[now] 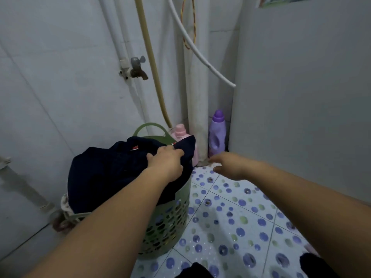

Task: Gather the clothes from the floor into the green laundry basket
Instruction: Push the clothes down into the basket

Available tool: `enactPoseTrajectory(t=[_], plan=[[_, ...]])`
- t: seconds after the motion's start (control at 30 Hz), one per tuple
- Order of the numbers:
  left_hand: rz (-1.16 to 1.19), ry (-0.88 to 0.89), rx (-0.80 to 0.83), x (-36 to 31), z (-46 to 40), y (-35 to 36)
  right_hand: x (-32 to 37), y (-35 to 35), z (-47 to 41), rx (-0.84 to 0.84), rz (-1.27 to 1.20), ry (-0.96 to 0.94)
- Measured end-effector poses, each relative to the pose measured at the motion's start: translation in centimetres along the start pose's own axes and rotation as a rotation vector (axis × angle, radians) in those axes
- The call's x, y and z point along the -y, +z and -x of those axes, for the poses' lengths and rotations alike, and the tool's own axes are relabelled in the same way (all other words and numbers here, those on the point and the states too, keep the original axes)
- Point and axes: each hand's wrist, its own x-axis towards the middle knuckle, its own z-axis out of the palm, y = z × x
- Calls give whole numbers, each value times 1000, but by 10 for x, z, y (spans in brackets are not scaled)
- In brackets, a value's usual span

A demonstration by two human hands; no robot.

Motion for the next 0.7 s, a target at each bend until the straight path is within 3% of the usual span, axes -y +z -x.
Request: enactPoseTrajectory(t=[0.33, 0.7], plan=[[91, 270, 53, -127, -28, 44, -107, 22, 40, 128, 115, 236], [117, 538, 408, -287, -61, 176, -284, 86, 101, 292, 55, 560]])
